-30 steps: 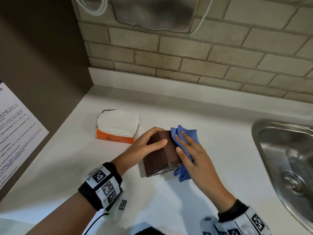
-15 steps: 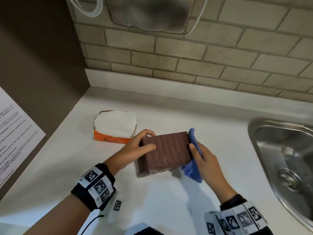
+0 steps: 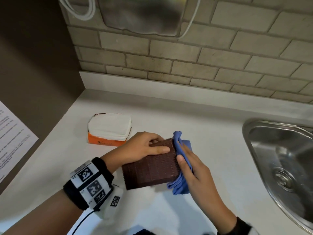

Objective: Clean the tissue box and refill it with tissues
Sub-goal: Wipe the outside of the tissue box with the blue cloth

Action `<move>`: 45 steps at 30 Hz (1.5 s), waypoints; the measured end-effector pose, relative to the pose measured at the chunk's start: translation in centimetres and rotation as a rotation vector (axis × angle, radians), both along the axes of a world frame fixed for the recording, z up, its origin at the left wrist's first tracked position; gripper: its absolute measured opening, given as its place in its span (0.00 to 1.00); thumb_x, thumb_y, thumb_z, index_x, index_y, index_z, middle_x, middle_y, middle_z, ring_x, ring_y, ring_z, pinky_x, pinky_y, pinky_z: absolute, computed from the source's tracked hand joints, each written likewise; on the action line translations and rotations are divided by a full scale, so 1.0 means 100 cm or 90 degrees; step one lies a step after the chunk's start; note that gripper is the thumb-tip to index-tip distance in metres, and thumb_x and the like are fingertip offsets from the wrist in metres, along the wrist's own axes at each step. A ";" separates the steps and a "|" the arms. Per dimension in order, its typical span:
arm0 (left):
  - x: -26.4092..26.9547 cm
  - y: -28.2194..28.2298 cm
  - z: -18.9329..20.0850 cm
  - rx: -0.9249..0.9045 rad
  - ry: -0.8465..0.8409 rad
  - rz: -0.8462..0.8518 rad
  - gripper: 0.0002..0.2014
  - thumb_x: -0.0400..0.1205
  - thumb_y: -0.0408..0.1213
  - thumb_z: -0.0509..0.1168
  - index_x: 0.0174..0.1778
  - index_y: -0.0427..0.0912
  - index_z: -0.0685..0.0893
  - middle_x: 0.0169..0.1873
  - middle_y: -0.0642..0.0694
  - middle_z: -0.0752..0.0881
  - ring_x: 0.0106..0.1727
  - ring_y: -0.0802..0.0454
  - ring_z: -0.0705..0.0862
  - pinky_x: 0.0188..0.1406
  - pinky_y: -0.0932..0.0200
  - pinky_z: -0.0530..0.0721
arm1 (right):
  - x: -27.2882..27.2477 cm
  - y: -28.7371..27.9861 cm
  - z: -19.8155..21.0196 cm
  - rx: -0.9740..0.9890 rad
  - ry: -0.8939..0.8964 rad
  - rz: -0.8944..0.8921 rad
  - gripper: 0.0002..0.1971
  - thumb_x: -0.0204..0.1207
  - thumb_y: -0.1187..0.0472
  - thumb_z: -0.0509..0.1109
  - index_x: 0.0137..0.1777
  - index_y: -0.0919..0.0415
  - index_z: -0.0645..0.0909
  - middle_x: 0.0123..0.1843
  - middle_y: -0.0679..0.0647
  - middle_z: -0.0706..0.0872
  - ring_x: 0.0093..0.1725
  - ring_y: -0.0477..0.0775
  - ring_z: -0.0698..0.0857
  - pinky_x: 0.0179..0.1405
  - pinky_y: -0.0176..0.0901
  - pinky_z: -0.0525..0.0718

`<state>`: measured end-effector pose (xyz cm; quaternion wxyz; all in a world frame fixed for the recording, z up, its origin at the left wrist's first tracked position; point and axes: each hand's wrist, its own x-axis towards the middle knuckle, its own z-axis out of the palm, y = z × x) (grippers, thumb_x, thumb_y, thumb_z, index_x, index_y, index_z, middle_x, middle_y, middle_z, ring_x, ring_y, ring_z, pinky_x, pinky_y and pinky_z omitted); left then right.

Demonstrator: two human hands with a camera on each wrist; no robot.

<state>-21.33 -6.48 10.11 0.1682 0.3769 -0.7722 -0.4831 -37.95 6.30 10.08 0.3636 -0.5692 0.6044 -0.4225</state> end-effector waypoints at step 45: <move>0.012 -0.010 -0.015 0.267 0.208 0.009 0.23 0.74 0.36 0.71 0.66 0.51 0.81 0.63 0.47 0.86 0.67 0.53 0.82 0.74 0.49 0.72 | -0.031 -0.038 -0.019 -0.110 0.227 -0.088 0.19 0.85 0.58 0.58 0.74 0.42 0.69 0.80 0.44 0.68 0.78 0.44 0.68 0.78 0.31 0.62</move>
